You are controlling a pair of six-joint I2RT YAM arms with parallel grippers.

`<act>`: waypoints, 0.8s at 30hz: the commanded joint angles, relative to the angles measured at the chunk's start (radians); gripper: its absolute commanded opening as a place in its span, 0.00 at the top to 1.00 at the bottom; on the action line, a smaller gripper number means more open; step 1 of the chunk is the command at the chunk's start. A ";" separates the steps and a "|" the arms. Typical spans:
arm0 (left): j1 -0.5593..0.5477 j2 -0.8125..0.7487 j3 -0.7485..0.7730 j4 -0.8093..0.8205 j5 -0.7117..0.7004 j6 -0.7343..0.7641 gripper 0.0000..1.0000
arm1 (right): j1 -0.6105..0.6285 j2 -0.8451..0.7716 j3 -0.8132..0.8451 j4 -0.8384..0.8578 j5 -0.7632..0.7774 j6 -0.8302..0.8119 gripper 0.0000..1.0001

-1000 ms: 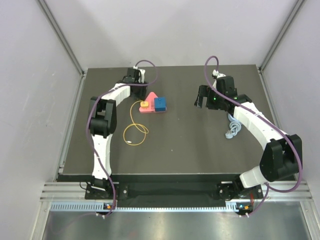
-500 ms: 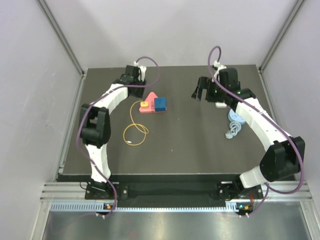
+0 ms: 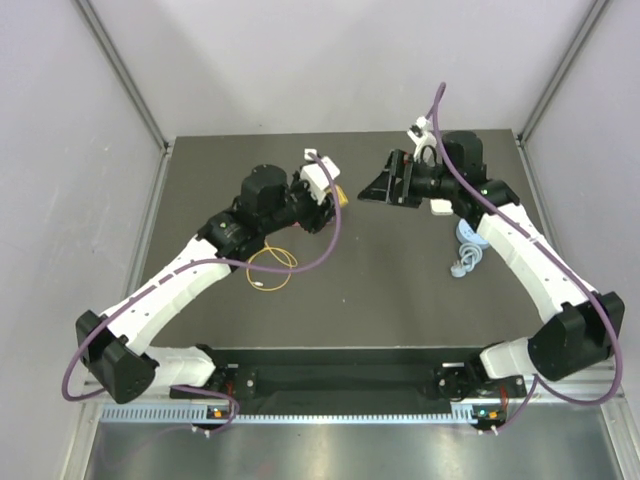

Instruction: Insert the plug

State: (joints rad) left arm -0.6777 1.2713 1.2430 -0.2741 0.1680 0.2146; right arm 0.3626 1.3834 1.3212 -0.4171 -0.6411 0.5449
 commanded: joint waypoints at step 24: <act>-0.161 -0.050 -0.057 0.015 0.057 0.014 1.00 | 0.124 -0.061 -0.083 0.035 -0.071 0.009 0.39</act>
State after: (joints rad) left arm -0.8337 1.2648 1.1931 -0.2996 0.1955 0.2371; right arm 0.4709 1.3346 1.2491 -0.3939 -0.7090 0.5781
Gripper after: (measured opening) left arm 0.515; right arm 0.616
